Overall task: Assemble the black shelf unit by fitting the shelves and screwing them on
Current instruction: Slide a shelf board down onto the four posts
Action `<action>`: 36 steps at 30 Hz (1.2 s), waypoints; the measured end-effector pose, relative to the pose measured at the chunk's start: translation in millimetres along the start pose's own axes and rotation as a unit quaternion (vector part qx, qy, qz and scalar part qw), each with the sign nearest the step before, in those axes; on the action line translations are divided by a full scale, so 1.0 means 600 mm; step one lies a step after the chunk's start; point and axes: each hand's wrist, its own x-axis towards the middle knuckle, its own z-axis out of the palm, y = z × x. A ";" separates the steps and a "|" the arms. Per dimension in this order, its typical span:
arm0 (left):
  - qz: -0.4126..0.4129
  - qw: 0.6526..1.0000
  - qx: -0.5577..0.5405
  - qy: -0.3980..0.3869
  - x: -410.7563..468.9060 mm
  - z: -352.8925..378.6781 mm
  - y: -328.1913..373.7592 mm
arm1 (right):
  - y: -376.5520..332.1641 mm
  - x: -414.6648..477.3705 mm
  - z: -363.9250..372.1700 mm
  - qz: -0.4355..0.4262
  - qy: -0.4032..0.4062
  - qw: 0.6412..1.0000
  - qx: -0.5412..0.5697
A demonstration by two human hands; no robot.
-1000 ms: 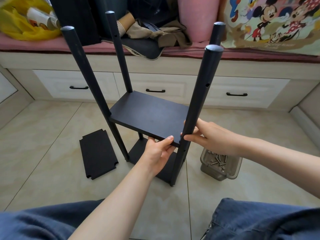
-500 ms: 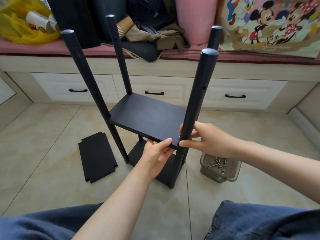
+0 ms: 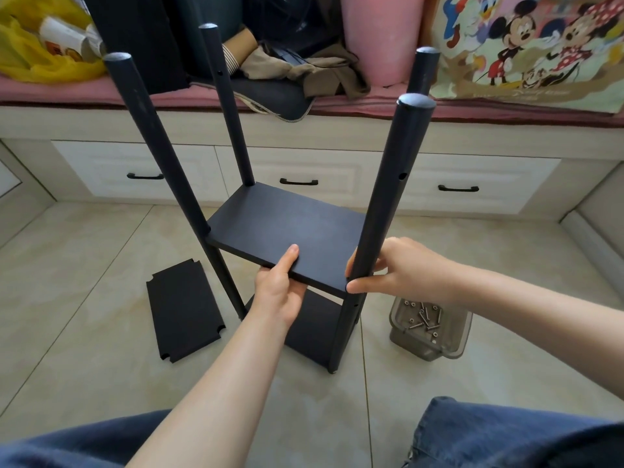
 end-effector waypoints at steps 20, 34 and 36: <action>0.042 0.999 0.026 0.017 0.001 -0.002 -0.005 | 0.008 0.002 0.003 -0.008 -0.027 0.999 0.022; -0.020 0.999 0.040 -0.001 -0.022 0.009 -0.051 | 0.023 0.007 0.019 -0.062 -0.011 0.997 -0.037; -0.026 0.999 0.041 -0.015 -0.024 0.003 -0.052 | 0.020 0.007 0.016 -0.071 -0.029 0.997 -0.017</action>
